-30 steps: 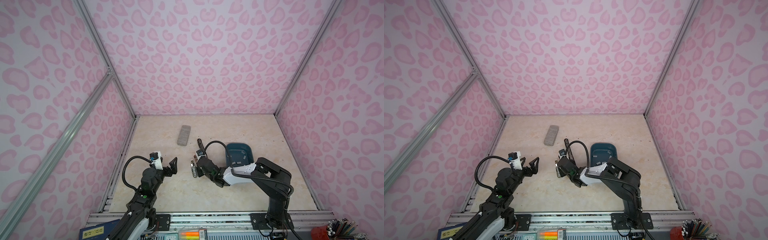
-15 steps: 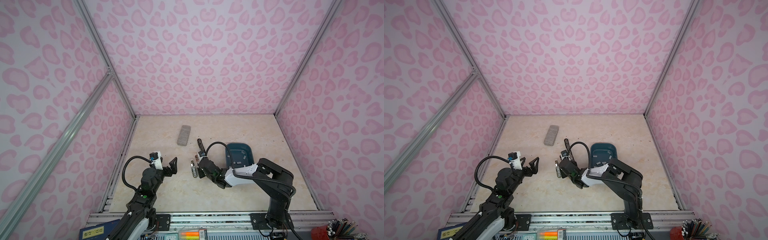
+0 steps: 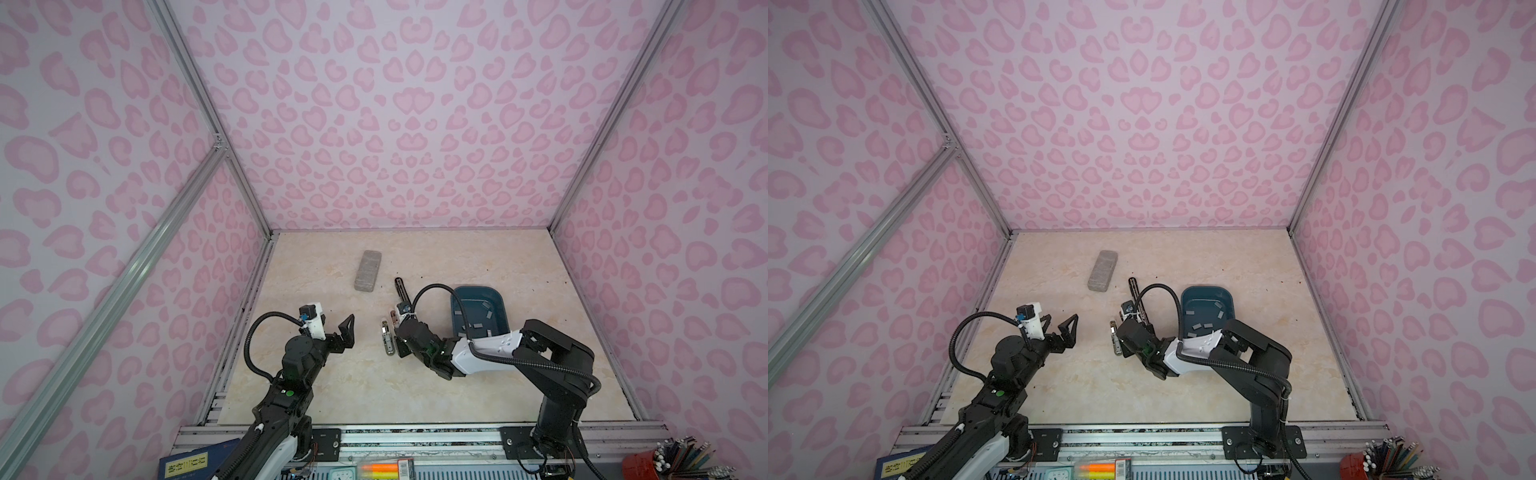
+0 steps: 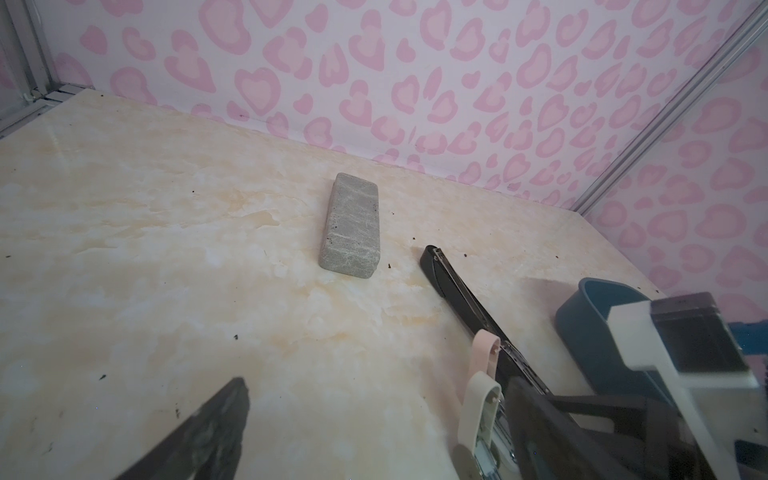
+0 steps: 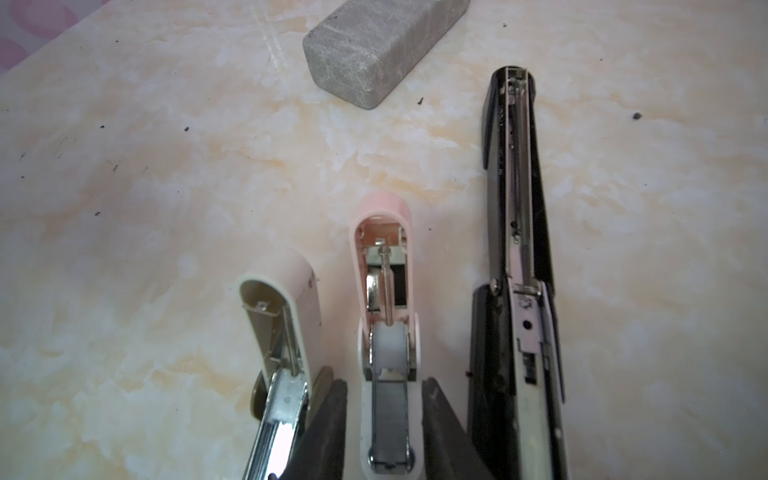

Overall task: Load the staples into the stapler
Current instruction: 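Carry the right gripper back from the stapler over the teal tray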

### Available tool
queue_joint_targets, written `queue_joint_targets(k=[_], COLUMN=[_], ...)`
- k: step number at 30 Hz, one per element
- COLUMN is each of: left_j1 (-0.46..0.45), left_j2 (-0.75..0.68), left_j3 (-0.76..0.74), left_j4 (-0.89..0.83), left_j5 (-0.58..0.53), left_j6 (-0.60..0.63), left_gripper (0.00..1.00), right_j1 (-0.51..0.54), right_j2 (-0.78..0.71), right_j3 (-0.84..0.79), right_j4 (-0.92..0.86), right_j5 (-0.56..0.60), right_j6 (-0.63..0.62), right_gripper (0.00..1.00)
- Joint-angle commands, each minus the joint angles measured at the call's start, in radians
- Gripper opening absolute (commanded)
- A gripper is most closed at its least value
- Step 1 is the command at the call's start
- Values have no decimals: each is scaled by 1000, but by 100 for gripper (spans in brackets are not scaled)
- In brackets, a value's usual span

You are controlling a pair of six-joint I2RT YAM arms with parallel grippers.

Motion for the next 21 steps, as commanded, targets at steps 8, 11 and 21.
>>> queue_joint_targets(k=[8, 11, 21], left_j1=[1, 1, 1], left_j2=[8, 28, 136], left_j3=[3, 14, 57], left_j4=[33, 29, 44], left_j5=[-20, -32, -23], left_j6=[-4, -5, 4], left_gripper=[97, 97, 97], right_j1=[30, 26, -216], right_j2=[-269, -391, -710], right_j3=[-43, -63, -108], right_j4=[-220, -343, -686], right_j5=[203, 294, 211], right_j6=[36, 65, 132], right_gripper=[31, 30, 31])
